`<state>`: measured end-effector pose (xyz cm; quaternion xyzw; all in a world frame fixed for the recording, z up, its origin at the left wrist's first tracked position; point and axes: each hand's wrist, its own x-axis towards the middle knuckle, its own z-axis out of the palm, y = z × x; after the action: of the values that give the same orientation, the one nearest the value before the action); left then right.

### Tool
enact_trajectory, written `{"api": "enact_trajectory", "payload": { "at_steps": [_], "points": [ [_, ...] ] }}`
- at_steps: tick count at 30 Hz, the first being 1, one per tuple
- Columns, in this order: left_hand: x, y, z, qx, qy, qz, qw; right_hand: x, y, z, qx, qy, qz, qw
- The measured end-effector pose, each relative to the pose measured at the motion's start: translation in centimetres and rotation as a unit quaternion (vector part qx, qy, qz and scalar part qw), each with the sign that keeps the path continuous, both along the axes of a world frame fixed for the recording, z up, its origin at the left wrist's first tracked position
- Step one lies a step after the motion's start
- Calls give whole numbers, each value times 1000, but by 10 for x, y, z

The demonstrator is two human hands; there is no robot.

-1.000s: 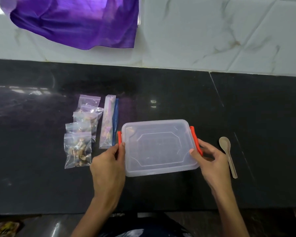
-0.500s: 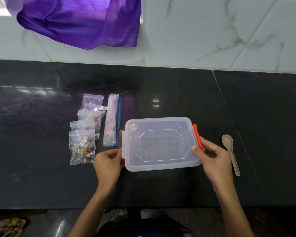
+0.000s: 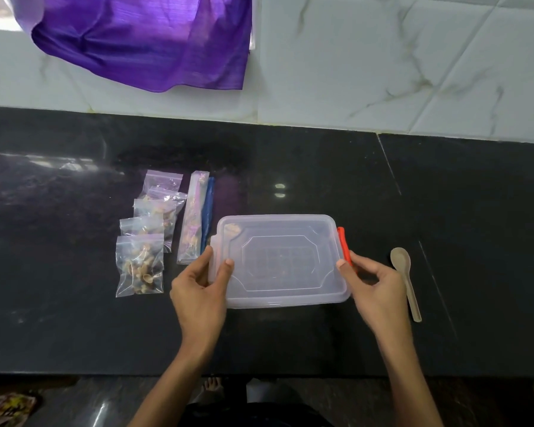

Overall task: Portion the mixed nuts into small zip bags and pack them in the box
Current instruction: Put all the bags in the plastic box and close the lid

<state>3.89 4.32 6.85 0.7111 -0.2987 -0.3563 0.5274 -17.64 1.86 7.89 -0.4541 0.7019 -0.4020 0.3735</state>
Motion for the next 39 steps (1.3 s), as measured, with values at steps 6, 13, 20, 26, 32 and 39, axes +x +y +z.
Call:
{"api": "enact_trajectory", "payload": {
  "at_steps": [6,13,20,26,32,39],
  "points": [
    [1,-1,-1,-2,0,4,1000,-3,-7,-6,-29,130,16,991],
    [-2,-1,-4,-15,4,13,1000,-15,-12,-19,64,-82,-29,994],
    [-5,-1,-6,-29,27,39,998,-9,-5,-42,164,-165,16,972],
    [4,2,-11,-12,97,34,995,-8,-11,-18,-39,-78,-59,994],
    [12,-2,-14,-3,153,14,988,3,-10,-13,48,-171,-67,982],
    [26,-8,-13,40,212,-19,976,-3,-21,-1,160,-214,-23,963]
  ]
}}
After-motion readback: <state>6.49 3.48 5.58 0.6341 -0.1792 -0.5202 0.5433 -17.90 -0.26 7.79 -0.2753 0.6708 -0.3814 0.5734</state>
